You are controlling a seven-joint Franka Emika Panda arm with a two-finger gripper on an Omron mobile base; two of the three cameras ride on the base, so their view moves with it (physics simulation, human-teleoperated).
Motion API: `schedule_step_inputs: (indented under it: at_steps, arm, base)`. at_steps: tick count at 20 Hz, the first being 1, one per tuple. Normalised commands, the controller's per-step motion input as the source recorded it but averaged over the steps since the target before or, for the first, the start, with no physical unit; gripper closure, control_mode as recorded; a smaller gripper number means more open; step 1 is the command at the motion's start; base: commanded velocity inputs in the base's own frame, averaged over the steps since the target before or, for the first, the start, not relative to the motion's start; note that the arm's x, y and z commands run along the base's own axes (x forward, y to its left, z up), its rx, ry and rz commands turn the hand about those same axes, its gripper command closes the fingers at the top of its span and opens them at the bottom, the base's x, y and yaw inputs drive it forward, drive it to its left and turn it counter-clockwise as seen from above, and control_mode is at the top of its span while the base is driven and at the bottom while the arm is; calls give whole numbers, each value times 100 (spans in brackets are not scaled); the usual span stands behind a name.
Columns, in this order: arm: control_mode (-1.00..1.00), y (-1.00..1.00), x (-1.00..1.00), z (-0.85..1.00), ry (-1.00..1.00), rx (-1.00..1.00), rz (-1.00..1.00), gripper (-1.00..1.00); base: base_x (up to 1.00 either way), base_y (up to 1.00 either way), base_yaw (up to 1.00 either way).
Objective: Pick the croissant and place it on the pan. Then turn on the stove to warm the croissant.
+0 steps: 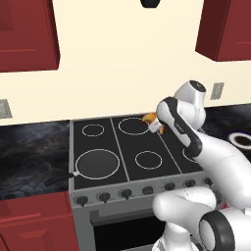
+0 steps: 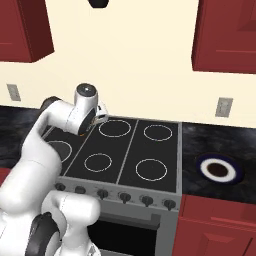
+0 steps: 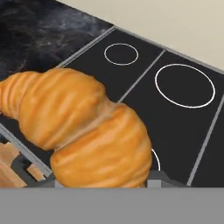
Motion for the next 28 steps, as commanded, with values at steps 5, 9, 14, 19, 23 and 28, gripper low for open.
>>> schedule_step_inputs:
  at_steps: [5,9,14,19,23,28]
  arm:
    - [-100,98,-52,0,0,-9,36,100]
    - [-100,93,-48,-3,0,-10,25,100]
    - [-100,59,-9,-42,0,-18,5,100]
    - [-100,21,5,-45,0,-14,0,100]
    - [-100,3,17,-32,0,-2,0,100]
    - [-100,4,35,-26,0,0,1,100]
  base:
    - [0,0,0]
    - [0,0,0]
    - [0,0,0]
    - [0,0,0]
    - [0,0,0]
    - [0,0,0]
